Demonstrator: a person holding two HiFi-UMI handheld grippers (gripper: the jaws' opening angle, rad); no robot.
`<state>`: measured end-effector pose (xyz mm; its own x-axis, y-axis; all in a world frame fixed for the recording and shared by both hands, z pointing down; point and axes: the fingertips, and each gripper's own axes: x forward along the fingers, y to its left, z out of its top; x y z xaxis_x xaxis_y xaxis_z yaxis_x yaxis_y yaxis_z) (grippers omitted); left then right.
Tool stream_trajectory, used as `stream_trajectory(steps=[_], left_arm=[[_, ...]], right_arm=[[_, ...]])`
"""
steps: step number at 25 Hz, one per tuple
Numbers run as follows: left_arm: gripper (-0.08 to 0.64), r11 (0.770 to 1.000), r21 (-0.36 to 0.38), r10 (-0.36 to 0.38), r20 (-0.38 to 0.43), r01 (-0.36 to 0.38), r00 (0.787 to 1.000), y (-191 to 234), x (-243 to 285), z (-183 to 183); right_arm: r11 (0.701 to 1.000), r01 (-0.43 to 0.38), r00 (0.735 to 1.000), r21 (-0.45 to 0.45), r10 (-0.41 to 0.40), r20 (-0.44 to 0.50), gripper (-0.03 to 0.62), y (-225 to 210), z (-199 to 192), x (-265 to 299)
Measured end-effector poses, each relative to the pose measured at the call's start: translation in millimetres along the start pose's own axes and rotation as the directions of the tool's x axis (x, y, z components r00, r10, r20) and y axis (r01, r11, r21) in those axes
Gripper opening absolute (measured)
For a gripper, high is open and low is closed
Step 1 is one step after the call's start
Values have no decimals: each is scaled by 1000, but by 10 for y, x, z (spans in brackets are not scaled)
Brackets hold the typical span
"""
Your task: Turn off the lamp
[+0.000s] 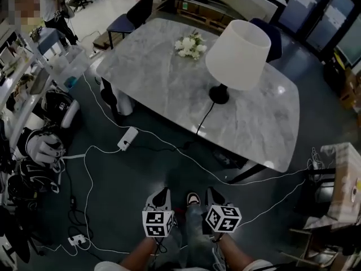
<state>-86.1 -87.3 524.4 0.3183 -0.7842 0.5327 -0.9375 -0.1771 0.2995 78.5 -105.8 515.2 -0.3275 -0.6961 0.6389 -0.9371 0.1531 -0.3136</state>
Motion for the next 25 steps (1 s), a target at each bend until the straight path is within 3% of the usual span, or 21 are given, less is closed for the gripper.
stream_trajectory(steps=[4,10,20,25], left_arm=[[6,1000,6,4,-1,-4,1000,-191,-268,231],[6,998,9,-60,48,60,997,-582,-515,642],[6,995,44,-96,164,90,982,-948,-585,1308],[6,994,55,-108,200,99,974,-1148,-576,1473]], right_arm=[[1000,5,1000,-2,-5,28,-2,112,264,-293],[999,-16,996,-37,20,87,-2,287,695,-680],[997,-28,981,-71,41,187,-2,358,1253,-1050],[995,-37,975,-92,56,217,-2,335,1412,-1169]])
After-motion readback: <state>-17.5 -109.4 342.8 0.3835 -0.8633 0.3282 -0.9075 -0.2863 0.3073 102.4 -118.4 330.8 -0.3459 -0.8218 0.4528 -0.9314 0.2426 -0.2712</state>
